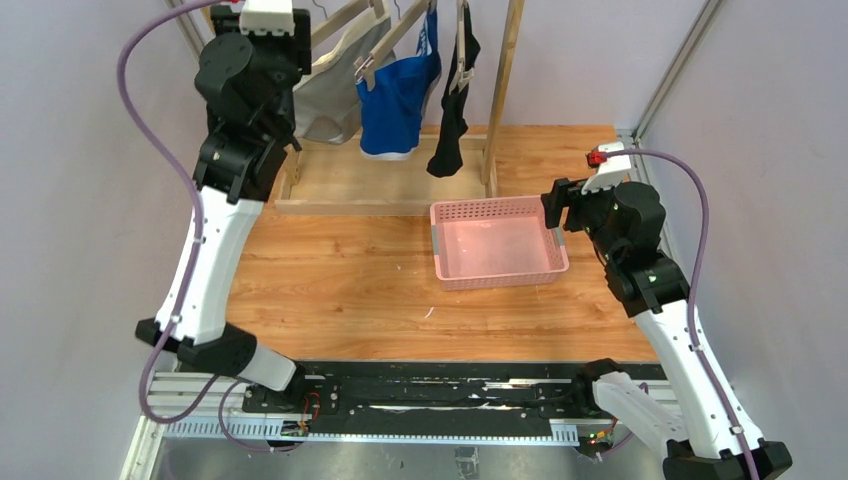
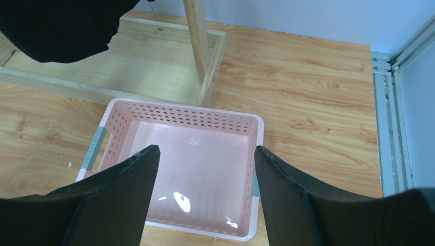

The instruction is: Remove the underwear clipped to the hanger

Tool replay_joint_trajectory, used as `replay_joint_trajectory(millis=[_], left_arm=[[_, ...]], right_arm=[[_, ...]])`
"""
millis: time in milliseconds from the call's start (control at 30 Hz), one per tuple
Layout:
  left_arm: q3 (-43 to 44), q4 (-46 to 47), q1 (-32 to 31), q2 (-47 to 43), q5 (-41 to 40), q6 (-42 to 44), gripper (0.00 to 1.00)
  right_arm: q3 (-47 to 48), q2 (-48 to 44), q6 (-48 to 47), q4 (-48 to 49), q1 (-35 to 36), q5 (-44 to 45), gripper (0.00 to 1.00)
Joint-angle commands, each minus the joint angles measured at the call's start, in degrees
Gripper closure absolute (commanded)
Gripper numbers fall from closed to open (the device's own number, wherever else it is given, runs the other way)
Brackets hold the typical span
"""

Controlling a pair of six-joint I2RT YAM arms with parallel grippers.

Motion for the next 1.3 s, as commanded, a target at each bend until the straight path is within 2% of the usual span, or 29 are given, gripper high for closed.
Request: replay_joint_trajectory(millis=[0,200,400,733,833,1000,1267], left_arm=[[11.3,-9.2,2.9,7.8,-0.1,1.9,0.30],[21.6,-16.5,9.1,13.7,10.2,-5.3,0.24],[23.7,-18.9,12.1,15.6,16.1,-5.3,0.25],[23.6,-21.1,15.7,16.5,26.6,-9.1,0.43],[23.3,-21.9,15.8,17.1,28.0,-9.2,0.44],[22.6,-21.3,15.9,17.6,29.6,-9.9,0.37],[21.4,-19.8,15.9,18.3,29.3,-9.9,0.34]], right_arm=[[-0.8,-0.8,0.5,-1.3,1.0,-2.9,0.31],[-1.6,-1.0,0.7,-2.5,1.8,-3.6,0.34],[-2.9,-2.5,0.7,-1.8,2.4,-5.1,0.34],[-3.1,-2.7,0.7,-2.0,3.4,-5.8,0.35],[-3.2,-2.8,0.4,-2.1,3.7,-6.2,0.35],[-3.4,-2.9,0.6,-2.6,4.6,-6.8,0.35],[-3.9,-3.4,0.5,-3.4,5.5,-6.8,0.36]])
